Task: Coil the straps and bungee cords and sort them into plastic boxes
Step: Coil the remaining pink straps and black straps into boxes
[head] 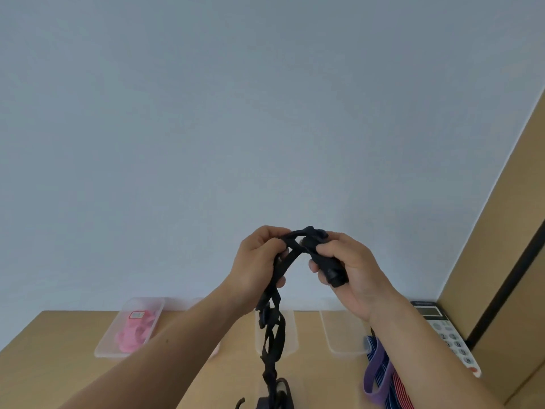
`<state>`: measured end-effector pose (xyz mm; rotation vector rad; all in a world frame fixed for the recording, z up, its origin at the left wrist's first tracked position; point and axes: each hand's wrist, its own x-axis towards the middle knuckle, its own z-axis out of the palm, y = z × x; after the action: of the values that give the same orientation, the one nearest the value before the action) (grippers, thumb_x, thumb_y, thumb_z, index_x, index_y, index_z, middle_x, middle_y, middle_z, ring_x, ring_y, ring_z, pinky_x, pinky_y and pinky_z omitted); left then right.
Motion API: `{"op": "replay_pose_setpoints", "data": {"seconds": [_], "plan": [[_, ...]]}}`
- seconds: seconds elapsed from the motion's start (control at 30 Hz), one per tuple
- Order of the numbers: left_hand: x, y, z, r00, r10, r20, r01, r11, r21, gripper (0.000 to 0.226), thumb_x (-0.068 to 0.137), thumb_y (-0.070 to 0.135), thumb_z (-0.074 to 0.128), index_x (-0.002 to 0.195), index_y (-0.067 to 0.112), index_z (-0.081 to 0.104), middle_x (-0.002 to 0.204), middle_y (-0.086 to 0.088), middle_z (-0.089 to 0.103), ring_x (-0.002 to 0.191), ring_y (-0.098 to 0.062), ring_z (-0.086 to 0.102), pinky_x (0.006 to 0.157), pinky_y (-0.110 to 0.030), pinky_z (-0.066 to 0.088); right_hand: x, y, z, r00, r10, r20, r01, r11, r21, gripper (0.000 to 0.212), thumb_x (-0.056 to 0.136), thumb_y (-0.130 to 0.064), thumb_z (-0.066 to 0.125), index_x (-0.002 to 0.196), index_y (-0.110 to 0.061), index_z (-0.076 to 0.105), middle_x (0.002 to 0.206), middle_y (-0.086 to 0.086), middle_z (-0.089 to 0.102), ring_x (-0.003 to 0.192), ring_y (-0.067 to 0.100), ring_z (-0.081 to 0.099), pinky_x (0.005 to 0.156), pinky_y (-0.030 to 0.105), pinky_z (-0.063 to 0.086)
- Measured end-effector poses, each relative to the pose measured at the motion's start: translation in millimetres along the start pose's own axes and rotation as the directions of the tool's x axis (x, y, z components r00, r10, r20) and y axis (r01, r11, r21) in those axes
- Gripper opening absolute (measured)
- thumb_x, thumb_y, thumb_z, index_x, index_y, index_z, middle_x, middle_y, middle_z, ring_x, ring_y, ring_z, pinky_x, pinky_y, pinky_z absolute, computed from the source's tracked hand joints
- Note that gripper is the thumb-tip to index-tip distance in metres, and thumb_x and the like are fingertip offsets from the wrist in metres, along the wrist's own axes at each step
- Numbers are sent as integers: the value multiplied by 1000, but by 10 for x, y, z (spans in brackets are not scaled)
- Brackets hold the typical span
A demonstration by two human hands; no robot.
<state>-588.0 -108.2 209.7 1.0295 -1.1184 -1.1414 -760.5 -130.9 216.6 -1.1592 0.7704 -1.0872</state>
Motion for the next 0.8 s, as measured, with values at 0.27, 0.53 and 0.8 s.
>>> {"op": "replay_pose_setpoints", "data": {"seconds": [0.27,0.53,0.8], "plan": [[-28,60,-89,999,-16,-50,12,997,-73,19,65,13,47,78,14,61,58,-8,47,46,-21,38,43,-27,37,-67,21,-89,939,210,271,-188,977,-105,33,71,-25,81,102,-17,74,81,10,62,59,14,45,48,20,30],[-133,-41,-203,928,-255,272,239,967,92,49,77,48,60,89,0,61,55,-3,33,46,-21,32,48,-27,35,-51,69,-54,984,156,85,-143,979,-144,21,80,-32,68,77,-16,55,66,-1,42,56,13,35,51,26,28],[-165,12,-266,904,-218,369,175,974,146,34,75,40,64,88,9,63,90,-13,66,76,-29,66,67,-42,54,-60,83,-89,965,101,241,-47,974,-220,30,81,-24,60,103,-10,76,73,1,58,58,10,45,51,25,34]]}}
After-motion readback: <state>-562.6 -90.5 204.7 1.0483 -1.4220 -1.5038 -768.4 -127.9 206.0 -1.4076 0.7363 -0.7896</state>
